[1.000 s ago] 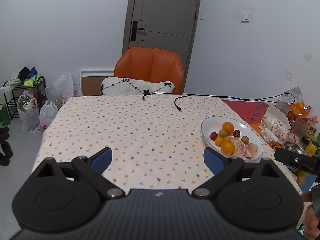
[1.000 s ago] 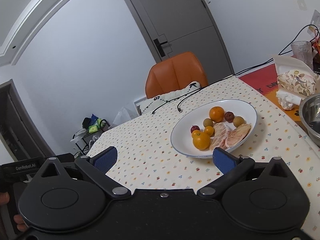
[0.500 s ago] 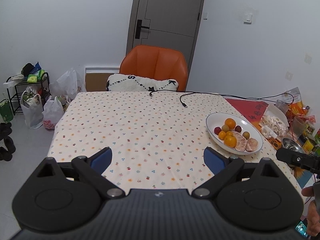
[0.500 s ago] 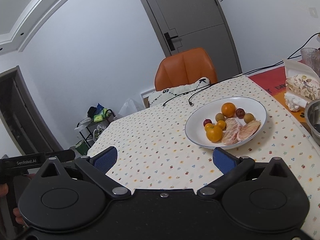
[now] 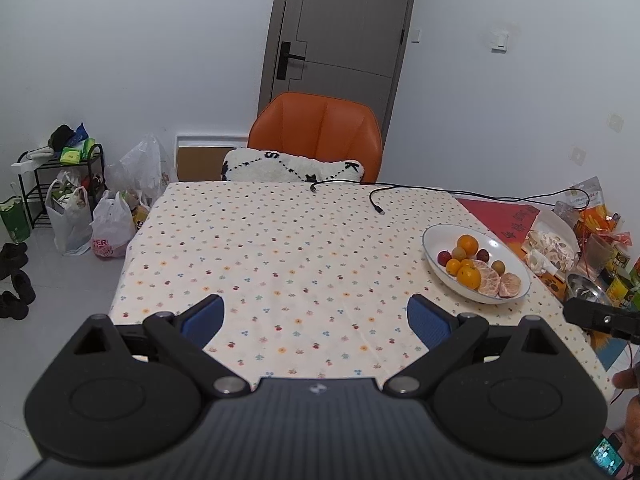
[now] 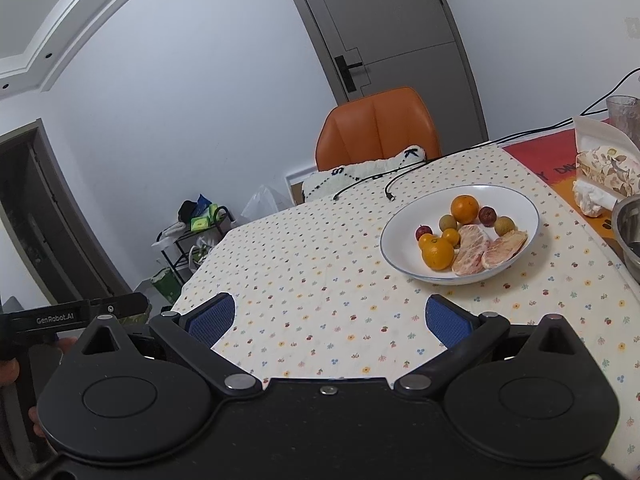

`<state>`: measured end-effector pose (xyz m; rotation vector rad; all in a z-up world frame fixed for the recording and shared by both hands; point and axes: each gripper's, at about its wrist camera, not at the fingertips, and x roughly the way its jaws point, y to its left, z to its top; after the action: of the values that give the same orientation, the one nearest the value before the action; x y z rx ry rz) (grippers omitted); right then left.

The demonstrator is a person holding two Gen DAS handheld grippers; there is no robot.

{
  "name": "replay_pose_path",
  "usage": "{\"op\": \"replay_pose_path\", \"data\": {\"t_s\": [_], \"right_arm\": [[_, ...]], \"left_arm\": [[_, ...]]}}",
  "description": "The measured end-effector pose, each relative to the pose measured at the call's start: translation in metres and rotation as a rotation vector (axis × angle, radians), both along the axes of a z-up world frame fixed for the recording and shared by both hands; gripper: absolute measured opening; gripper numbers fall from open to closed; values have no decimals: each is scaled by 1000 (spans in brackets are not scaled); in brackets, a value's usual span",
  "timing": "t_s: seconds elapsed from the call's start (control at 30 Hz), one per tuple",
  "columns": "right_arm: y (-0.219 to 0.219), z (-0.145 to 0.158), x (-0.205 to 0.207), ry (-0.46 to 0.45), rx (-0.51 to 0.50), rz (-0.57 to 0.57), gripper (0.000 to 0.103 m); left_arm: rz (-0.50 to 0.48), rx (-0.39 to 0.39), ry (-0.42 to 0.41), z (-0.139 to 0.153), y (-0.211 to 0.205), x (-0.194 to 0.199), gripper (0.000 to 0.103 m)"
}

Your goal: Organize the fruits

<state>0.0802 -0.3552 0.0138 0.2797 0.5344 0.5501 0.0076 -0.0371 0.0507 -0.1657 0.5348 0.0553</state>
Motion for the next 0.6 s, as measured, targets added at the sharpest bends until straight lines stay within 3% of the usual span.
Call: {"op": "replay_pose_path", "data": {"t_s": [0.6], "right_arm": [[6, -2, -2, 25, -28, 16, 103]], "left_arm": [[22, -10, 11, -5, 9, 1, 97]]}}
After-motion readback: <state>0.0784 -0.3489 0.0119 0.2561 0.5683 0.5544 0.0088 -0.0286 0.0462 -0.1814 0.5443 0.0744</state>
